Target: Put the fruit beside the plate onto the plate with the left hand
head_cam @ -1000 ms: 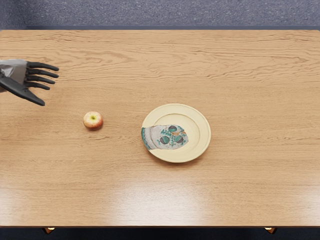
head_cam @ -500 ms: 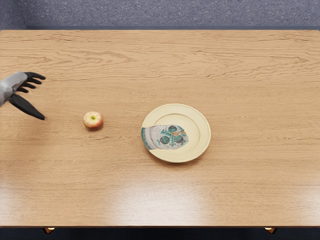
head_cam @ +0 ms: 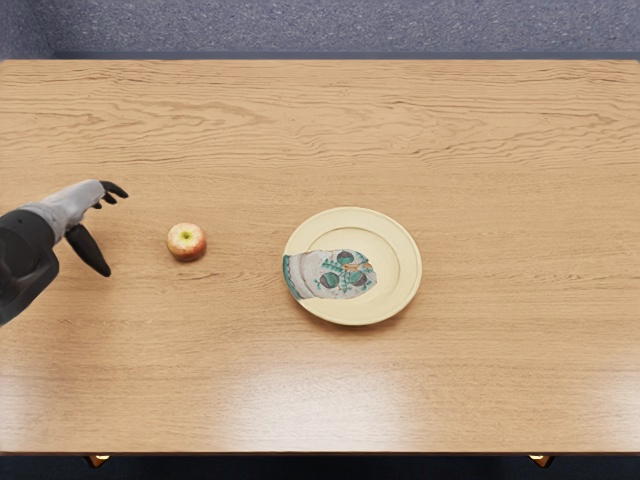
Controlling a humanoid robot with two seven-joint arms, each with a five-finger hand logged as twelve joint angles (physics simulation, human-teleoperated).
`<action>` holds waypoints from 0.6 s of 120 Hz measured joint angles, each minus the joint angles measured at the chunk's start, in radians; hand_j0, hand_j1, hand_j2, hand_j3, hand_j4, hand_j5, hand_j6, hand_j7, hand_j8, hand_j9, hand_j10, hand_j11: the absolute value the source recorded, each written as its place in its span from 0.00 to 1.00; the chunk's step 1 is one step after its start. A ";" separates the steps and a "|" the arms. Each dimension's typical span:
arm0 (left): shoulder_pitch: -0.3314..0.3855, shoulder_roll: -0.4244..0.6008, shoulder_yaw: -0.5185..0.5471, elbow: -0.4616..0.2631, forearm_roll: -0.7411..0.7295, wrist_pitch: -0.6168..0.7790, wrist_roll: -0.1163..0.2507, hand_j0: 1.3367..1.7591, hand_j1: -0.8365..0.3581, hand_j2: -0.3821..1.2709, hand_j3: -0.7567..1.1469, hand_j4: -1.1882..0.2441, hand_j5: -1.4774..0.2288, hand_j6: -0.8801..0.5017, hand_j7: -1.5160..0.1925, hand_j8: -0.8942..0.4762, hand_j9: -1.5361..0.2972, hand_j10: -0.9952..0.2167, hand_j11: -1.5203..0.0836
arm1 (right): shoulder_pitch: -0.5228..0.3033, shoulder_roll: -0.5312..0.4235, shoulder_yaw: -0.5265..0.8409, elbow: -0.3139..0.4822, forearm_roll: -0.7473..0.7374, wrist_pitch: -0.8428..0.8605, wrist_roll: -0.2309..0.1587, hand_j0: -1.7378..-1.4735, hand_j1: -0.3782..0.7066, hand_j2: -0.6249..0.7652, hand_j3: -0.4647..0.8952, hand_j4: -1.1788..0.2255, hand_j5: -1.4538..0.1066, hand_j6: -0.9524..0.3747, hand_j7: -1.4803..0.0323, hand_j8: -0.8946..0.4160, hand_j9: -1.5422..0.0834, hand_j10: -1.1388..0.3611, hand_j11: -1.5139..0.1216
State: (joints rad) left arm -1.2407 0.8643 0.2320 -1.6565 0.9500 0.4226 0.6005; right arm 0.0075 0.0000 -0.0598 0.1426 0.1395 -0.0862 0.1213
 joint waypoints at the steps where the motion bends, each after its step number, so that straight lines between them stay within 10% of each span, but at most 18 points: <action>1: -0.001 0.000 0.001 -0.002 -0.001 0.000 0.001 0.76 0.75 0.26 0.40 0.65 0.68 0.45 0.70 0.47 0.66 0.61 0.75 | 0.000 0.000 0.000 0.000 0.000 0.000 0.000 0.30 0.07 0.44 0.34 0.81 0.90 0.69 0.95 0.66 0.92 0.74 0.90; 23: -0.083 -0.062 0.022 -0.027 -0.039 0.008 0.009 0.76 0.75 0.26 0.40 0.65 0.68 0.45 0.70 0.47 0.66 0.61 0.75 | 0.002 0.000 0.000 0.000 0.000 0.000 0.000 0.30 0.07 0.44 0.34 0.81 0.90 0.69 0.95 0.66 0.92 0.74 0.90; 39: -0.424 -0.341 0.263 -0.031 -0.217 0.118 0.010 0.76 0.74 0.26 0.40 0.65 0.68 0.45 0.70 0.47 0.66 0.61 0.75 | 0.005 0.000 0.000 -0.001 0.000 0.000 0.000 0.30 0.07 0.44 0.34 0.81 0.90 0.69 0.95 0.66 0.92 0.74 0.90; 72: -0.444 -0.369 0.450 -0.022 -0.484 0.183 0.010 0.76 0.74 0.26 0.40 0.65 0.68 0.46 0.70 0.47 0.66 0.61 0.75 | 0.006 0.000 0.000 -0.001 0.000 0.000 0.000 0.30 0.07 0.44 0.34 0.81 0.90 0.69 0.95 0.66 0.92 0.74 0.90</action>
State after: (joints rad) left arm -1.6850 0.4955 0.6818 -1.6790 0.4659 0.6059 0.6108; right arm 0.0137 0.0000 -0.0598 0.1412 0.1396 -0.0860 0.1212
